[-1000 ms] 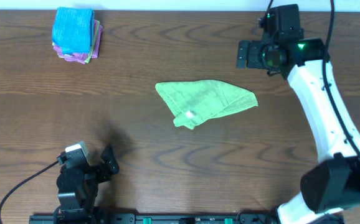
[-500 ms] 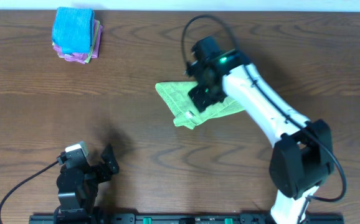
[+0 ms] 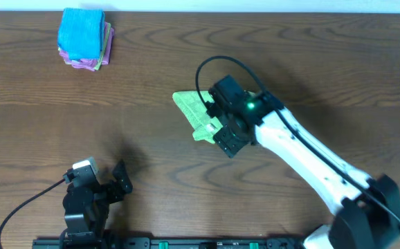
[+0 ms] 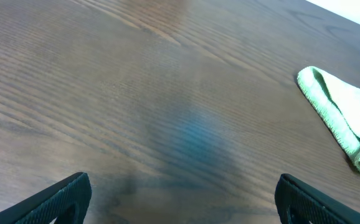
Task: Fold the cloth
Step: 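Regrasp the green cloth corner with right gripper and lift it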
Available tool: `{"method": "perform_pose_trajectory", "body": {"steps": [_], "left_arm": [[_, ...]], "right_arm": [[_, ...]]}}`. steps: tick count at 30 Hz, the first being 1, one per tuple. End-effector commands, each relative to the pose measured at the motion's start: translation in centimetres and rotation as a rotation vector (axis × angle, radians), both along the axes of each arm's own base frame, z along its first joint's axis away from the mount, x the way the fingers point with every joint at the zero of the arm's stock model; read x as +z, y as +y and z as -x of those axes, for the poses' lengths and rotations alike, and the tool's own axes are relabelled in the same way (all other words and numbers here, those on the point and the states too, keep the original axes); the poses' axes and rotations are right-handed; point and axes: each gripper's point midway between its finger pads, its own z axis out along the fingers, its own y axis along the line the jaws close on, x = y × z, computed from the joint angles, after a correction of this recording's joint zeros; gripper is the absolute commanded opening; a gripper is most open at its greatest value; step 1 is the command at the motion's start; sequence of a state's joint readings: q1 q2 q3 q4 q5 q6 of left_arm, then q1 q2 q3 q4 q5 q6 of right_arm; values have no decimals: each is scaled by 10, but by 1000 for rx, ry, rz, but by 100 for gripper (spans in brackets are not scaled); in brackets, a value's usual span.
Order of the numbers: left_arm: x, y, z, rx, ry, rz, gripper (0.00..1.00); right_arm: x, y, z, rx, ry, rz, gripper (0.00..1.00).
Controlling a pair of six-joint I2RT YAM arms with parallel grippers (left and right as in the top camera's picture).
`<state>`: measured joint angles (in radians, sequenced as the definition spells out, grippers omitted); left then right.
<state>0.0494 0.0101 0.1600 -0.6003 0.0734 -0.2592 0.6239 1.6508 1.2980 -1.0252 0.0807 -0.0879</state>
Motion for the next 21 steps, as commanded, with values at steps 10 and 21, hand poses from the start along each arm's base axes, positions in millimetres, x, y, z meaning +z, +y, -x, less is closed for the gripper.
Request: {"method": "perform_pose_trajectory", "body": {"steps": [10, 21], "left_arm": [[-1, 1, 0, 6, -2, -3, 95], [-1, 1, 0, 6, -2, -3, 95]], "right_arm": [[-47, 26, 6, 194, 3, -9, 70], [-83, 33, 0, 258, 35, 26, 73]]}}
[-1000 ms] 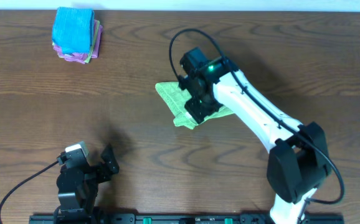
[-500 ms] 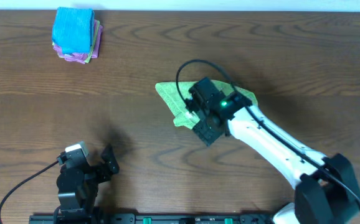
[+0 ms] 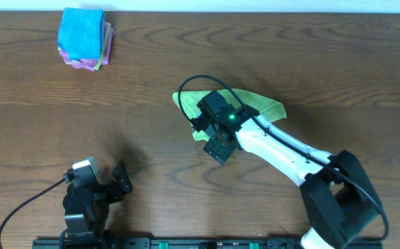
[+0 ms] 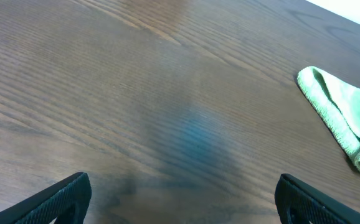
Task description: Fold the cloth
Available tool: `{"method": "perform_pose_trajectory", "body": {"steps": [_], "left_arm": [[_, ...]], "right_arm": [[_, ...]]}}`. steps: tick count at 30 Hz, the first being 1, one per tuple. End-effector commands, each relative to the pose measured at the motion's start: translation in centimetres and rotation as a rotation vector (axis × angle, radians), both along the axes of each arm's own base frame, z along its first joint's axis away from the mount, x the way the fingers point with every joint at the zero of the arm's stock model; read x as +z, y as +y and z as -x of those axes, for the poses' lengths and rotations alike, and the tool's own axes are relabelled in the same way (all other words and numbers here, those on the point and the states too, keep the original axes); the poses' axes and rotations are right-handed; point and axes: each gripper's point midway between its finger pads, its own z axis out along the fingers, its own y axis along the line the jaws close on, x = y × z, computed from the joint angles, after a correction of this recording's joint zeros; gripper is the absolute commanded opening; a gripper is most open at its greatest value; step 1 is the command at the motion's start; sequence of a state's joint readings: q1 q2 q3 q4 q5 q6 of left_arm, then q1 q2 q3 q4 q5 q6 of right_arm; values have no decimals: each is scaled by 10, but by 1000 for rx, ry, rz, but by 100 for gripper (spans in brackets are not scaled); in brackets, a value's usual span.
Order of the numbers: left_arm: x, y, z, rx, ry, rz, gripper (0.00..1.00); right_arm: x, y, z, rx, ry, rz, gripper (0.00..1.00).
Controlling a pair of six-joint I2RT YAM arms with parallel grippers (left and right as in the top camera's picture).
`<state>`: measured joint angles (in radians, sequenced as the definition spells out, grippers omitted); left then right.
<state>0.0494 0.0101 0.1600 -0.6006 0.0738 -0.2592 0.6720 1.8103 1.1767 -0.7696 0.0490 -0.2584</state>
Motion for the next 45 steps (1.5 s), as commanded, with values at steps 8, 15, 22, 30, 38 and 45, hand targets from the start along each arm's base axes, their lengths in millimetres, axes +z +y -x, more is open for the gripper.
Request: {"method": "perform_pose_trajectory", "body": {"steps": [8, 15, 22, 30, 38, 45], "left_arm": [[-1, 1, 0, 7, -2, -3, 95], [-1, 1, 0, 7, -2, -3, 95], [-1, 1, 0, 7, -2, -3, 95], [-1, 1, 0, 7, -2, -3, 95], [-1, 1, 0, 7, -2, -3, 95], [-1, 1, 0, 7, -2, -3, 95]], "right_arm": [[-10, 15, -17, 34, -62, -28, 32], [-23, 13, -18, 38, -50, 1, 29], [-22, 9, -29, 21, -99, 28, 1], [2, 11, -55, -6, -198, 60, 1], [49, -35, -134, -164, -480, 171, 1], [80, -157, -215, -601, -671, 54, 1]]}}
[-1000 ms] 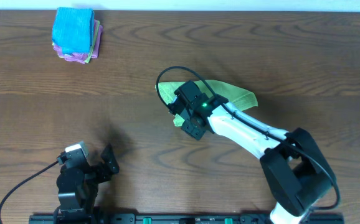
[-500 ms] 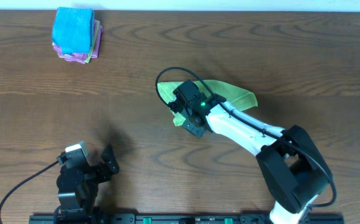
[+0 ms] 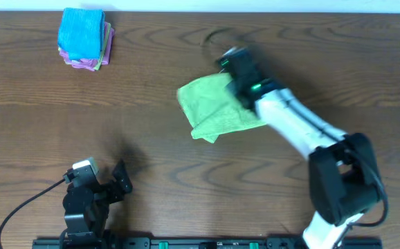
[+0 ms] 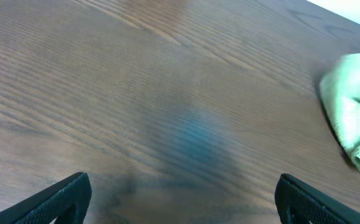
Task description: Fold the cloth
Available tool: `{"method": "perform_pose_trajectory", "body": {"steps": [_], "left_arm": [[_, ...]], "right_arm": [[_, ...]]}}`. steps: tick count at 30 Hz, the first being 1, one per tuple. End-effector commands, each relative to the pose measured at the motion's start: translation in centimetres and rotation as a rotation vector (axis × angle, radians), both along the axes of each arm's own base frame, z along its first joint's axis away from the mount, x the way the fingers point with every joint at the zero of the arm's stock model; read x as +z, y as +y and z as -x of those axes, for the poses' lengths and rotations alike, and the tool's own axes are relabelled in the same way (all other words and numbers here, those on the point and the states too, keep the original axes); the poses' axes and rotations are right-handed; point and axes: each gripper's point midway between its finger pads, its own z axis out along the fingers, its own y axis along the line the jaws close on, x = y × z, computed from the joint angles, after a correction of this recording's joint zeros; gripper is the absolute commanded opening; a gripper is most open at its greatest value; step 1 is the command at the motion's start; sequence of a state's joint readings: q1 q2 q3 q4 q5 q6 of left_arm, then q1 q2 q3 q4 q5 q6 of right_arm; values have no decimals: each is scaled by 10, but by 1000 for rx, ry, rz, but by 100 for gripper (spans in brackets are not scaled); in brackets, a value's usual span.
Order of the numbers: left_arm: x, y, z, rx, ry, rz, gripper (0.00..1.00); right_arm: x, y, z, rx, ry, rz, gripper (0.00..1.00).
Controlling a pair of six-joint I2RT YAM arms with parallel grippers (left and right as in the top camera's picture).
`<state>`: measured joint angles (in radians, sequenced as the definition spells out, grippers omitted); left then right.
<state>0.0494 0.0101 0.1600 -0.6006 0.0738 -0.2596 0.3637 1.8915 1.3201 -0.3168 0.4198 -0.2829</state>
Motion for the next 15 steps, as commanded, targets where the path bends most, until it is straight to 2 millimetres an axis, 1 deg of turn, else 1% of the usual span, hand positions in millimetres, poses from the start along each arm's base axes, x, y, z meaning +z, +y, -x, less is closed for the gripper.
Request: {"method": "perform_pose_trajectory", "body": {"steps": [1, 2, 3, 4, 5, 6, 8, 9, 10, 12, 14, 15], "left_arm": [[-1, 1, 0, 6, -2, -3, 95], [-1, 1, 0, 6, -2, -3, 95], [-1, 1, 0, 6, -2, -3, 95], [-1, 1, 0, 6, -2, -3, 95], [-1, 1, 0, 6, -2, -3, 95], [-1, 1, 0, 6, -2, -3, 95], [-1, 1, 0, 6, -2, -3, 95], [-1, 1, 0, 6, -2, -3, 95], [-1, 1, 0, 6, -2, -3, 95], [-1, 1, 0, 6, -2, -3, 95], [-1, 1, 0, 6, -2, -3, 95], [-1, 1, 0, 6, -2, -3, 95]], "right_arm": [[14, -66, -28, -195, -107, -77, 1], [22, -83, -39, -231, -156, -125, 8], [28, -94, -46, -255, -195, -169, 44], [35, -110, -55, -288, -242, -239, 99], [38, -119, -58, -303, -259, -283, 99], [36, -126, -58, -309, -246, -304, 99], [25, -125, -48, -311, -178, -297, 99], [16, -115, -39, -298, -119, -291, 99], [12, -107, -33, -279, -84, -296, 99], [6, -75, -16, -197, 13, -342, 99], [5, -44, 3, -117, 101, -392, 98], [5, -28, 13, -76, 141, -417, 86]]}}
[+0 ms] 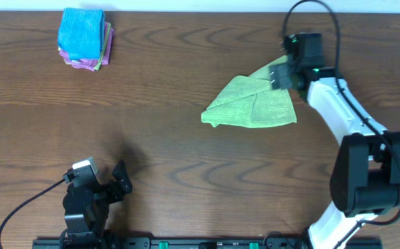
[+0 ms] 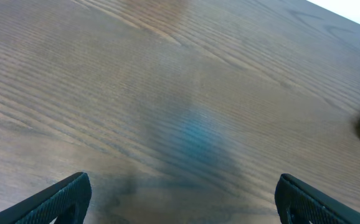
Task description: Fold the cloth
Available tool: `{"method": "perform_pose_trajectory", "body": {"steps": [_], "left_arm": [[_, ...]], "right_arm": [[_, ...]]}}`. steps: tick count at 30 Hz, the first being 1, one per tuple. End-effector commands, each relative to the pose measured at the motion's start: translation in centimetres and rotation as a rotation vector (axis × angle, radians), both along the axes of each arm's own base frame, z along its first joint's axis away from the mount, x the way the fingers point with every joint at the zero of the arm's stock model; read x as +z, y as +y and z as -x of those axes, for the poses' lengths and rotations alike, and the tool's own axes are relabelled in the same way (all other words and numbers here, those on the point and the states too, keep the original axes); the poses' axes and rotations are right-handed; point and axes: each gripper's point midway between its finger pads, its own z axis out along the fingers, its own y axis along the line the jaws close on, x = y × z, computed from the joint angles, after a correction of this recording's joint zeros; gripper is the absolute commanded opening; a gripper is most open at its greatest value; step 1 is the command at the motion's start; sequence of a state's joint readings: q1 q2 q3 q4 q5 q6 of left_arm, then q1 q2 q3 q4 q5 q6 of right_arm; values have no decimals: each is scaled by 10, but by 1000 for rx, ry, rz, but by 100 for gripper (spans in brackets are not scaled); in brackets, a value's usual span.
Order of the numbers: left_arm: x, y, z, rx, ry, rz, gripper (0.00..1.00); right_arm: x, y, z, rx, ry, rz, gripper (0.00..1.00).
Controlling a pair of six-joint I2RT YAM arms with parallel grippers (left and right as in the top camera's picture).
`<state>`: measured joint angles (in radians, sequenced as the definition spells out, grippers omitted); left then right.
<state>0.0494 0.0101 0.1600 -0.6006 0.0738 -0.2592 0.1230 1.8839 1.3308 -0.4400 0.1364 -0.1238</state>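
A light green cloth [image 1: 252,104] lies rumpled on the wooden table [image 1: 151,131], right of the middle, with a fold line across it. Its far right corner rises to my right gripper [image 1: 281,75], which looks shut on that corner. My left gripper [image 1: 120,181] rests near the front left edge, far from the cloth. In the left wrist view this gripper [image 2: 183,205] stands wide open over bare wood, its fingertips [image 2: 65,196] at the lower corners. Only a sliver of the cloth shows at that view's right edge.
A stack of folded cloths [image 1: 84,38], blue on top with pink and yellow beneath, sits at the far left. The right arm [image 1: 338,111] reaches from the front right along the table's right side. A black cable [image 1: 311,14] loops above the right wrist.
My right gripper has moved to the right along the far side, and the cloth has shifted right with it. In the left wrist view the cloth has almost left the frame. The left arm is unmoved.
First my right gripper was low over the near edge of a narrow, bunched cloth at mid-table. Then it was slightly further left and more cloth showed behind it. Later it was at the cloth's far edge, and now it holds the far right corner further right.
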Motion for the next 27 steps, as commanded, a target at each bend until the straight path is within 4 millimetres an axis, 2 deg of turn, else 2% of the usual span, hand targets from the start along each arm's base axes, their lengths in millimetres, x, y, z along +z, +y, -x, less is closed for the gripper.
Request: {"method": "perform_pose_trajectory", "body": {"steps": [1, 2, 3, 4, 6, 11, 14, 15, 16, 17, 18, 20, 25, 27], "left_arm": [[-1, 1, 0, 7, -2, -3, 95], [-1, 1, 0, 7, -2, -3, 95], [-1, 1, 0, 7, -2, -3, 95], [-1, 1, 0, 7, -2, -3, 95], [-1, 1, 0, 7, -2, -3, 95], [-1, 1, 0, 7, -2, -3, 95], [-1, 1, 0, 7, -2, -3, 96], [-1, 1, 0, 7, -2, -3, 95], [-1, 1, 0, 7, -2, -3, 96], [-1, 1, 0, 7, -2, -3, 95], [-1, 1, 0, 7, -2, -3, 96], [-1, 1, 0, 7, -2, -3, 95], [-1, 1, 0, 7, -2, -3, 95], [-1, 1, 0, 7, -2, -3, 95]], "right_arm": [[26, 65, 18, 166, 13, -178, 60], [27, 79, 25, 207, 31, -213, 4], [29, 99, 37, 260, 59, -244, 1], [29, 110, 42, 287, 68, -243, 1], [29, 116, 42, 291, 54, -201, 1], [33, 115, 23, 250, -33, -121, 1], [22, 114, 15, 244, -38, -124, 1], [14, 115, 12, 244, -33, -123, 7], [9, 117, 10, 247, -31, -125, 31], [6, 118, 8, 248, -33, -126, 40], [2, 119, 6, 255, -34, -121, 41], [-8, 120, 0, 259, -39, -118, 52], [-36, 112, -10, 244, -21, -109, 52], [-42, 108, -13, 233, -20, -108, 47]]}}
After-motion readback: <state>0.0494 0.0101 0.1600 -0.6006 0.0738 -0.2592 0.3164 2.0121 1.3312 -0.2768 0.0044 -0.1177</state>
